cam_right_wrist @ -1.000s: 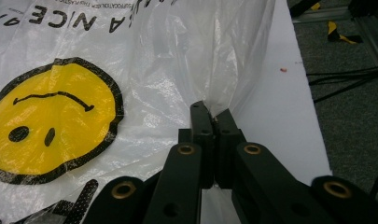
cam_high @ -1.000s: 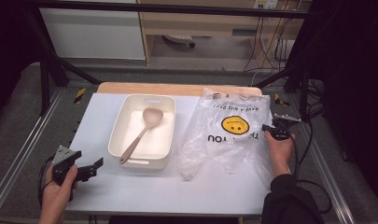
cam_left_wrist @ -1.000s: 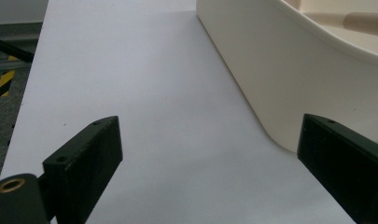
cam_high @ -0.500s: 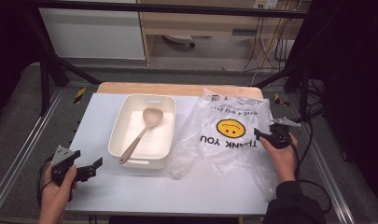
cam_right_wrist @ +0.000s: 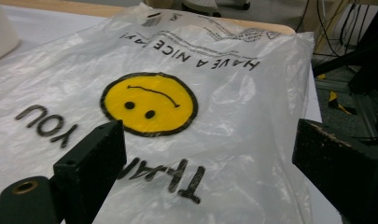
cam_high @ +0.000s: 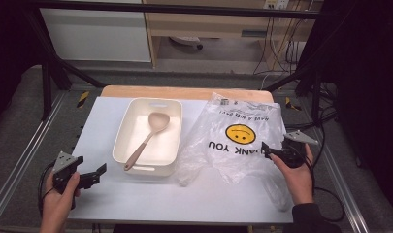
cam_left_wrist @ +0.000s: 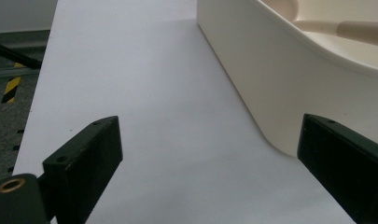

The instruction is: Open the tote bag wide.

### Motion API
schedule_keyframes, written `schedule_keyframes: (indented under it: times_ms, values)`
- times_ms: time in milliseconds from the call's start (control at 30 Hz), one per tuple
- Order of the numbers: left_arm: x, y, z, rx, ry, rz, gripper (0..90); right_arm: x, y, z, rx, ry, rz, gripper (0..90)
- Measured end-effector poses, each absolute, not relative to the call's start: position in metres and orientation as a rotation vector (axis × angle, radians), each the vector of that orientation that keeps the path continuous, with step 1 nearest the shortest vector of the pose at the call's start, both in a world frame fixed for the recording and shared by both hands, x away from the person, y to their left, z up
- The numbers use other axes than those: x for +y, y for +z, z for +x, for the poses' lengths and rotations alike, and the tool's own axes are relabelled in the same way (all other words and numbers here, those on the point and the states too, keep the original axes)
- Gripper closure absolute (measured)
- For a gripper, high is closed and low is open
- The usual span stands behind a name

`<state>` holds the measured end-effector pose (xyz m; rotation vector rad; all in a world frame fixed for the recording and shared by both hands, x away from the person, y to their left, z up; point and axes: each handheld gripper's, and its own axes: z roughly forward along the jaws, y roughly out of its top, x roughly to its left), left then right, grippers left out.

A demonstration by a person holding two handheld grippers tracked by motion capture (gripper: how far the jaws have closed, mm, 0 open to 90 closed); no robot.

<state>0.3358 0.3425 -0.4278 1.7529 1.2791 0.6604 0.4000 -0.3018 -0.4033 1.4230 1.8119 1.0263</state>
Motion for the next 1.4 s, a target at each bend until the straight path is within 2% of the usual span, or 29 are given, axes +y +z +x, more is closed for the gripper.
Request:
schedule_keyframes:
  times_ms: [267,533,933,1400]
  values:
    - [0.342,-0.427,0.335,1.275,0.659,1.757,6.1,-0.284,-0.396,0.364,1.815,1.088,1.363,7.9]
    - [0.343,-0.426,0.334,1.28,0.667,1.742,5.9,-0.252,-0.401,0.349,1.908,1.133,1.307,7.1]
    - [0.344,-0.425,0.334,1.281,0.663,1.728,5.7,-0.197,-0.408,0.346,2.067,1.172,1.202,7.0]
    - [0.343,-0.425,0.335,1.286,0.662,1.734,5.7,-0.138,-0.416,0.36,2.206,1.193,1.049,7.5]
